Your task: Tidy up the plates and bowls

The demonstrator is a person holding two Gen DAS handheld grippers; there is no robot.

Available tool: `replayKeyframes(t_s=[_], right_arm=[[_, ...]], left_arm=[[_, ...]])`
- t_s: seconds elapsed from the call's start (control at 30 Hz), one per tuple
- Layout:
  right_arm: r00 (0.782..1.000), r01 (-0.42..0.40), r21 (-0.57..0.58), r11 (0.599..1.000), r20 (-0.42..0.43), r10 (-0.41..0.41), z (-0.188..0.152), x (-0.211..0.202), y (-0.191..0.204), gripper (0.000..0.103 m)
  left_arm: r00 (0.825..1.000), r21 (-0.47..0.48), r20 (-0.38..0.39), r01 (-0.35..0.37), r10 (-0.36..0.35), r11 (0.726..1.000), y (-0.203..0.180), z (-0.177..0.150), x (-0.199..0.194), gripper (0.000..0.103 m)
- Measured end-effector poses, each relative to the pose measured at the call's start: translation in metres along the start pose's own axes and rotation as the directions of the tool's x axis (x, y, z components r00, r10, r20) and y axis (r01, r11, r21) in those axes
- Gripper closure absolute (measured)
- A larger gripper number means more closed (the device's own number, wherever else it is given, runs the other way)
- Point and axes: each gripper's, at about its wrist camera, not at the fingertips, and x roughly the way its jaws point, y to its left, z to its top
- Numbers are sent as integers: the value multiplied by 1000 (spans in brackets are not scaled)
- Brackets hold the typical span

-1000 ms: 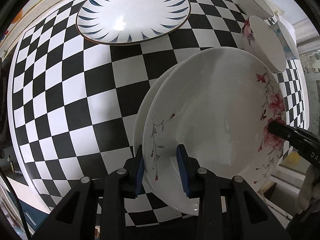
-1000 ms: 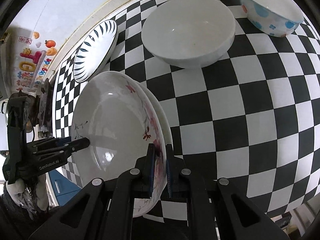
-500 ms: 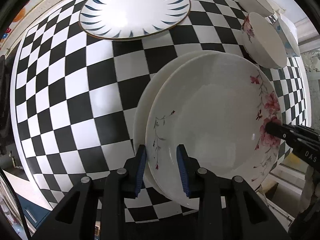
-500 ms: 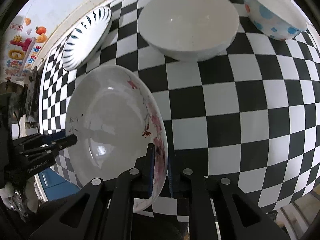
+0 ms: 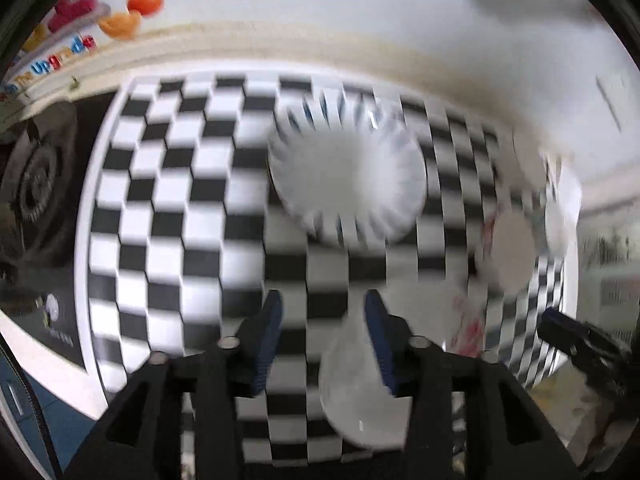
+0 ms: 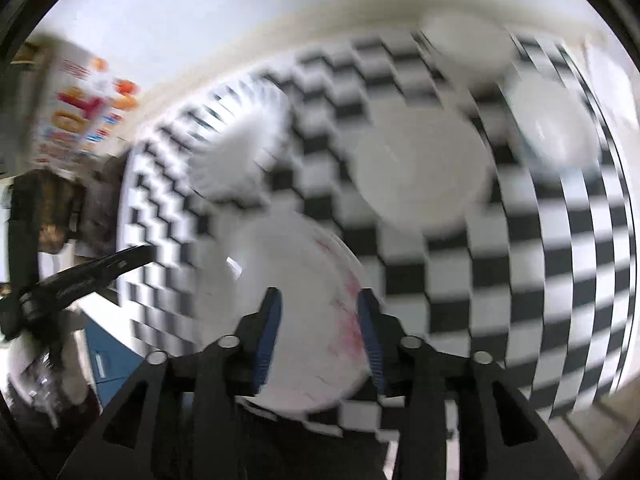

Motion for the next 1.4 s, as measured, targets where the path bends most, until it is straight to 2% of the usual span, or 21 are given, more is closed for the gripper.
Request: replayKeyframes(t_s=[0.03,0.13,0.2,0.3,0.43,0.5,0.53,0.6,0.67,0.7,0.87,1.07,1.4], right_arm=[[999,-35,-14,999,12,35,17,-4,9,50],[994,-110,1,994,21,110,71,10,23,48],[993,-118,46,992,10,118,105,33,22,48],[988,-140,116,983,-56,147,158,90,15,48],[985,-102,117,988,-129,117,189,141,11,50],[981,-98,119,988,-154,116,193,158,10,56],[977,-105,120,987,-171,125,197,168,10,59],[973,-108,117,987,-192,129,198,179,9,76],[972,-92,108,990,-205,113,198,188,8,90],[975,-77,96,992,-199,95,197,190,8,92],[984,-78,66,995,-158,87,195,181,8,94],[990,-91,37,995,-109,95,193,153,14,95],[995,-101,-22,995,-7,101,172,76,24,95]], left_arm=[[1000,-14,15,-7,7,1000,4,9,1,50],[1000,-71,5,-23,23,997,24,54,25,50],[999,-109,-36,-17,13,994,32,69,53,50],[995,-142,-99,3,-18,990,43,82,89,50],[986,-176,-156,27,-55,984,46,95,125,51],[984,-180,-166,36,-66,983,47,99,132,52],[985,-177,-160,35,-63,984,46,101,134,59],[984,-160,-168,30,-58,987,43,104,137,76],[986,-143,-163,6,-30,990,39,105,137,76],[987,-136,-157,-2,-20,991,38,105,138,77],[992,-124,-129,-11,-5,992,31,103,128,78],[997,-97,-79,-8,0,995,17,100,99,78],[999,-33,-3,32,-32,999,-4,74,26,78]])
